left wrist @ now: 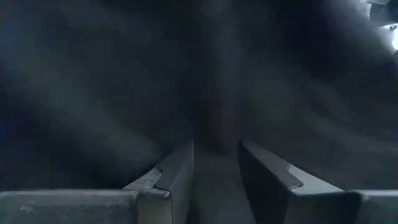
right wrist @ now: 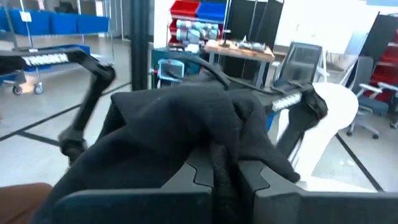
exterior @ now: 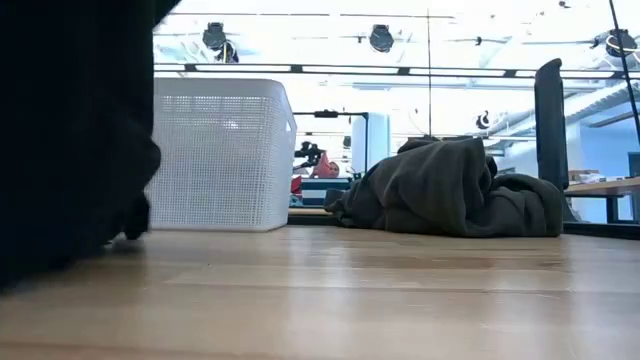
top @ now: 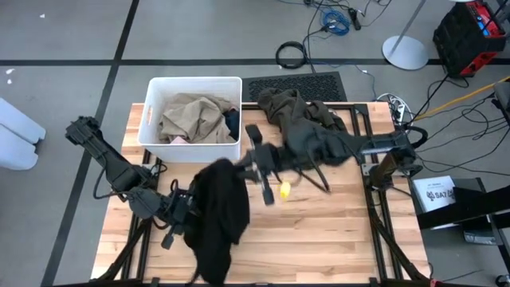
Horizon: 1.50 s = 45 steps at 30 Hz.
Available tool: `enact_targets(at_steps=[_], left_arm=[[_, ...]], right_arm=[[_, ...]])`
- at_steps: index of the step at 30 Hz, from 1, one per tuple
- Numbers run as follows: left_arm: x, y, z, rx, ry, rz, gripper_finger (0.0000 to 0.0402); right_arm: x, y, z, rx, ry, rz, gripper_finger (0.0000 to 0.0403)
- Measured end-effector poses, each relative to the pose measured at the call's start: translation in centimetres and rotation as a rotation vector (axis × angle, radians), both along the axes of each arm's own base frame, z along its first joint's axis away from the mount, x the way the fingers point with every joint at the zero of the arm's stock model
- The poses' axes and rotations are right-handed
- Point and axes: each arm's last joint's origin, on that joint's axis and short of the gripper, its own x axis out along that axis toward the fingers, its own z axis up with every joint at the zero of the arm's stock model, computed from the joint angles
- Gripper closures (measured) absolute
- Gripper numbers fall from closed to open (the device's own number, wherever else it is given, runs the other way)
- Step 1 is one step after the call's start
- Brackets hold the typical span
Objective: Sort clothes
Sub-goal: Move the black shirt to the middle left of the table
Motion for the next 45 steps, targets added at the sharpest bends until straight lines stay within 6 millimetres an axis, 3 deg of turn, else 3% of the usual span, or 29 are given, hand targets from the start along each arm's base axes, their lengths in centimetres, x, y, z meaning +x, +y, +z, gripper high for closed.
enact_targets(at_steps=[3, 6, 9, 14, 17, 26, 31, 41, 45], left_arm=[[-0.4, 0.2, 0.1, 0.013, -0.002, 0.024, 0.0265], [-1.2, 1.1, 0.2, 0.05, -0.001, 0.176, 0.0265], [-2.5, 2.4, 0.0, 0.045, 0.037, 0.334, 0.0265], [-3.5, 2.9, 0.1, -0.02, 0.075, 0.367, 0.0265], [-3.6, 2.3, 0.4, -0.009, 0.048, 0.3, 0.0265], [-4.2, -1.3, 1.9, 0.005, -0.127, -0.146, 0.0265], [-4.6, -1.6, 2.0, 0.023, -0.145, -0.16, 0.0265], [-4.5, -1.6, 2.0, 0.024, -0.143, -0.155, 0.0265], [-4.3, -1.7, 1.8, 0.036, -0.14, -0.139, 0.0265]], right_arm=[[1.1, -2.3, -1.2, 0.035, 0.067, -0.027, 0.0396], [2.4, -3.9, -3.3, 0.055, 0.188, -0.06, 0.0396], [3.6, -4.6, -5.4, 0.061, 0.286, -0.084, 0.0397], [5.6, -4.8, -7.3, 0.052, 0.296, -0.077, 0.0397], [6.8, -5.0, -8.1, 0.06, 0.257, -0.047, 0.0396], [8.6, -6.0, -9.8, 0.092, 0.239, 0.058, 0.0394], [9.0, -6.2, -10.5, 0.134, 0.272, 0.093, 0.035], [8.9, -6.6, -10.4, 0.274, 0.31, 0.062, 0.0211], [8.1, -6.4, -10.0, 0.367, 0.386, 0.094, 0.0181]])
